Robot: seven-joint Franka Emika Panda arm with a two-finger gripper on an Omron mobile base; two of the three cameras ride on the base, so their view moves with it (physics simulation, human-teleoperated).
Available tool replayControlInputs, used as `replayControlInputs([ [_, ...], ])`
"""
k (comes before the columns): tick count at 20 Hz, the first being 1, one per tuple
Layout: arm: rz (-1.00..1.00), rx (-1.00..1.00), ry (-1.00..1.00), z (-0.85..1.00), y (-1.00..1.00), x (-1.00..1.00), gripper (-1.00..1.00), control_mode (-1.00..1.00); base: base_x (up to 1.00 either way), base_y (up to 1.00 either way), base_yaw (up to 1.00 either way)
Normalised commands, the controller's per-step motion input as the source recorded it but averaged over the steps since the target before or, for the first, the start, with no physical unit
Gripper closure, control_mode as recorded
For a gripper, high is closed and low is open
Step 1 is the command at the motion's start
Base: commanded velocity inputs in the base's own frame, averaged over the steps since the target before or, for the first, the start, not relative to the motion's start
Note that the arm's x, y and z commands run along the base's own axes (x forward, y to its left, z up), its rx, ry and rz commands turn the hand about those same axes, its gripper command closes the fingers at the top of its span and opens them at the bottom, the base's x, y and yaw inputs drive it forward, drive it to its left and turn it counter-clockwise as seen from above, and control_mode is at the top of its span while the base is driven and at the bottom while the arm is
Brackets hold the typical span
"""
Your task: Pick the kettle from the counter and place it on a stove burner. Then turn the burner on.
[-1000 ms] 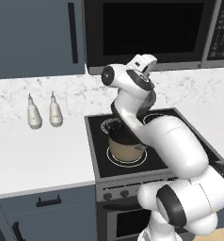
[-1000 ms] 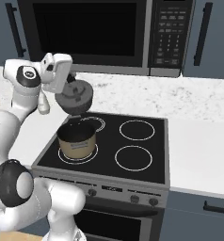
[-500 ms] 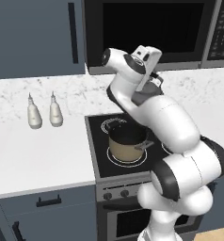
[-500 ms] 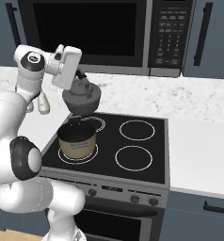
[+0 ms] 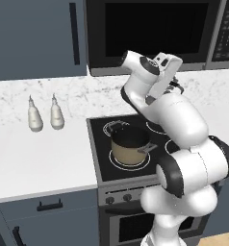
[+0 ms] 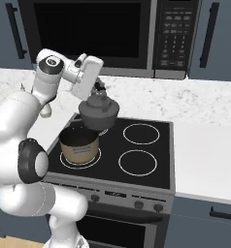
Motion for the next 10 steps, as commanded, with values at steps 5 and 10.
replayControlInputs([
  [5, 0.00, 0.10, -0.04, -0.07, -0.98, 0.02, 1.00, -1.00, 0.00, 0.00, 0.00],
  [10, 0.04, 0.06, 0.00, -0.34, -1.00, 0.00, 1.00, -1.00, 0.00, 0.00, 0.00],
])
